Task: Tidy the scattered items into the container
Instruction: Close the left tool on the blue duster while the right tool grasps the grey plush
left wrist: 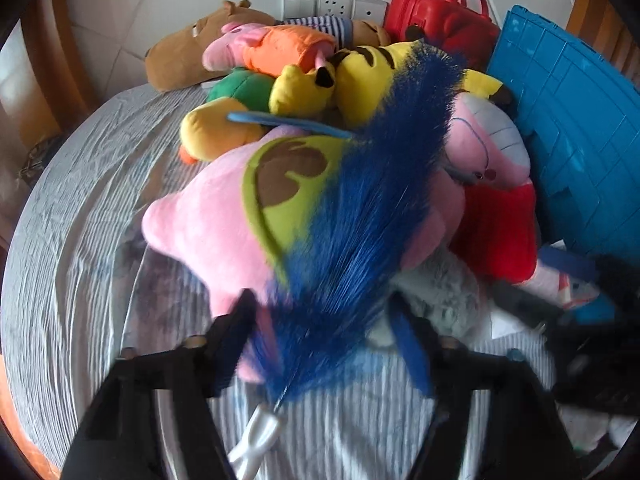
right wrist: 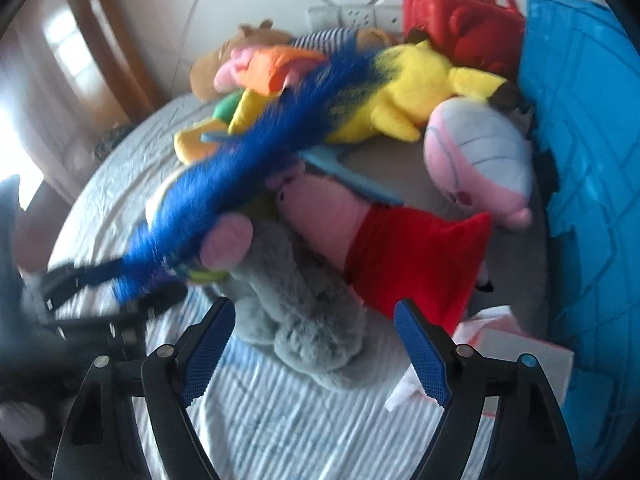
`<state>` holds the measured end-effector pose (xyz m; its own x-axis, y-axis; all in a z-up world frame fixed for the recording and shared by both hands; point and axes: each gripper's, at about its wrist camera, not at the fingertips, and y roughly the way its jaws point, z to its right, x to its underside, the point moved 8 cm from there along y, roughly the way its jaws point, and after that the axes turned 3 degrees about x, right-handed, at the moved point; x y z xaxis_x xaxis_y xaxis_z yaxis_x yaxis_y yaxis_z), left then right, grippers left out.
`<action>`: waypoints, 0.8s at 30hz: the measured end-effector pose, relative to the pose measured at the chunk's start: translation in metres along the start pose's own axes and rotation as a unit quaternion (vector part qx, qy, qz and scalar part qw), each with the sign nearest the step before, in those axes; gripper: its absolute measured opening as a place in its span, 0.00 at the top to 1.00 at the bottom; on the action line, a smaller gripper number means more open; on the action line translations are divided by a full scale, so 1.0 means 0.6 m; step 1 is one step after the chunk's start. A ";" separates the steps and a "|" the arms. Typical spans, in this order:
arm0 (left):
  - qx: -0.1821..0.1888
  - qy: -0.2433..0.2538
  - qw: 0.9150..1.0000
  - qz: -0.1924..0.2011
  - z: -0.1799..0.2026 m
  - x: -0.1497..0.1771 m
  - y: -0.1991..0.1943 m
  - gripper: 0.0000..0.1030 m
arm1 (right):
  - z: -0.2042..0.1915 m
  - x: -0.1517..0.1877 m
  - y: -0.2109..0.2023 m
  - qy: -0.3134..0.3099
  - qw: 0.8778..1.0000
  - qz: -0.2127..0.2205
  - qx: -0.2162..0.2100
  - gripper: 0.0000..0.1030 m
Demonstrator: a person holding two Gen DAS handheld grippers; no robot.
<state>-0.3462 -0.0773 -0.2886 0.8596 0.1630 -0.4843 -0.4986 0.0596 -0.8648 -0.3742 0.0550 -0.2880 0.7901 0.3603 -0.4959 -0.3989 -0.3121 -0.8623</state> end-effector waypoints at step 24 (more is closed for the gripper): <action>0.017 0.028 0.999 -0.029 0.016 -0.022 0.062 0.73 | -0.021 0.031 0.202 -0.077 0.992 -0.100 0.006 0.27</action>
<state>-0.3771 -0.0678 -0.3135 0.8918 0.1037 -0.4403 -0.4499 0.1014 -0.8873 -0.4021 0.0127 -0.4001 0.7737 0.5442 -0.3243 -0.2476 -0.2114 -0.9455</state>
